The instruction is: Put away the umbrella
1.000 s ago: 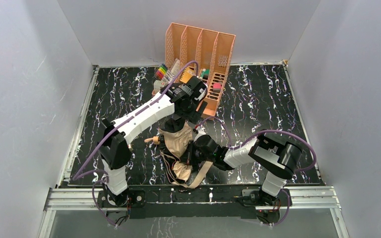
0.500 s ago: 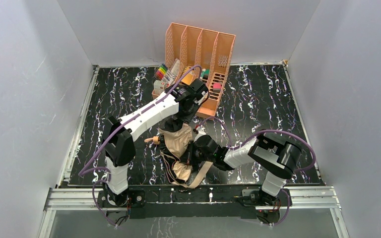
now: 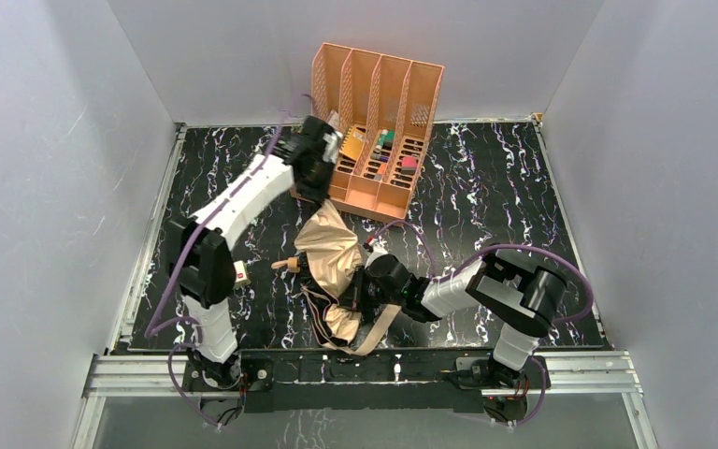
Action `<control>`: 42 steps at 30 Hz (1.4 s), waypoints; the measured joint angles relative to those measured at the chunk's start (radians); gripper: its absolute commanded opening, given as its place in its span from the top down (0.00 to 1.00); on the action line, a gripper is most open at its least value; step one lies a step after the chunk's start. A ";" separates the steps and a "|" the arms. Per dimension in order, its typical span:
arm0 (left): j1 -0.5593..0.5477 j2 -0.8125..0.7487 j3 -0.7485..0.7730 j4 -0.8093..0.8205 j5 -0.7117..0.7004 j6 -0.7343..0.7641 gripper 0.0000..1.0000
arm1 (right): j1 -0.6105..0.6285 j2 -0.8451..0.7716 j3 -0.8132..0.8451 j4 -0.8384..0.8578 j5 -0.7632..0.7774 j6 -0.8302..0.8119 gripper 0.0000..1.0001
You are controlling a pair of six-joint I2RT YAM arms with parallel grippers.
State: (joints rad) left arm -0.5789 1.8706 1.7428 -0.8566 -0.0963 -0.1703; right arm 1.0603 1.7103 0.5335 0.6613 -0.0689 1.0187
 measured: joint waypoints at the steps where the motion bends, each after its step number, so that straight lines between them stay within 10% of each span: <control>1: 0.051 -0.015 -0.015 0.026 0.042 -0.016 1.00 | 0.000 0.001 0.000 0.001 -0.001 0.000 1.00; 10: 0.311 -0.117 -0.108 0.167 0.333 -0.190 1.00 | 0.000 0.018 0.001 0.027 -0.006 0.001 1.00; 24: 0.350 -0.473 -0.481 0.495 0.546 -0.432 1.00 | -0.002 0.032 0.008 0.045 -0.008 0.006 1.00; 42: -0.203 -1.148 -1.477 1.149 0.225 -0.798 1.00 | -0.001 0.018 0.007 0.020 -0.039 0.023 1.00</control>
State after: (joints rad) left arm -0.7818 0.7223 0.2653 0.2928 0.1284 -0.9680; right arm 1.0592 1.7279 0.5407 0.6815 -0.1081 1.0416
